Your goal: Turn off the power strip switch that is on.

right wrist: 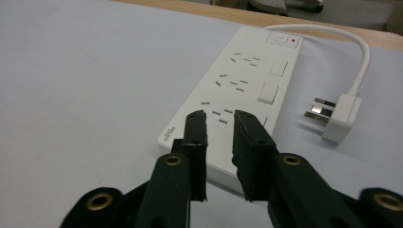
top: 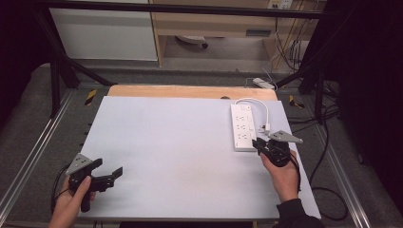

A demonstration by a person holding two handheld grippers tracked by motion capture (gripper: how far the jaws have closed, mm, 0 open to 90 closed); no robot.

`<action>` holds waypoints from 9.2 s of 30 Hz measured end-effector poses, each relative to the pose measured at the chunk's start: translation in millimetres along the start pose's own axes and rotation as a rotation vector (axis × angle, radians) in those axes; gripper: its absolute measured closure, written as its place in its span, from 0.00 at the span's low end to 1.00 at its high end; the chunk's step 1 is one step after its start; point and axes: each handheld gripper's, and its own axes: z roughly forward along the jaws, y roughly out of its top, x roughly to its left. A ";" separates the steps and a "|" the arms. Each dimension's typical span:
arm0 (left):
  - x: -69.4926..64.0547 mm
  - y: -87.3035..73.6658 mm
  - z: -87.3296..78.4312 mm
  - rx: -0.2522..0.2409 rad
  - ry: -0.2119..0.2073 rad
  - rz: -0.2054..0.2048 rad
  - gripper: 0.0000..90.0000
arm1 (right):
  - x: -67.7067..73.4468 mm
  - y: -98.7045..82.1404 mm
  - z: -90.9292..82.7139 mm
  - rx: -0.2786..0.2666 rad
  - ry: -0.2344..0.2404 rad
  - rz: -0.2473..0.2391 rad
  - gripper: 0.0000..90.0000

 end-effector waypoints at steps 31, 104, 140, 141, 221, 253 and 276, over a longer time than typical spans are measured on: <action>-0.9 -0.7 0.2 0.016 -0.003 0.008 0.09 | -15.7 13.0 17.4 0.039 -0.022 0.018 1.00; -2.3 -0.5 0.0 0.017 -0.015 0.028 0.08 | -60.1 59.5 95.7 0.167 -0.103 0.090 1.00; -3.0 -0.4 0.0 0.017 -0.015 0.033 0.08 | -46.5 44.1 100.2 0.249 -0.065 0.050 1.00; -3.0 -0.4 0.0 0.017 -0.015 0.033 0.08 | -46.1 44.0 100.1 0.248 -0.065 0.050 1.00; -2.2 0.1 -2.0 0.010 -0.011 0.034 0.08 | -34.6 37.8 101.0 0.156 -0.060 0.054 1.00; -2.6 -0.6 -1.8 0.015 -0.017 0.036 0.08 | -29.3 53.6 91.9 0.108 -0.042 0.059 0.87; -2.8 -0.9 -1.8 0.018 -0.018 0.038 0.08 | -23.8 65.8 84.0 0.095 -0.029 0.080 0.47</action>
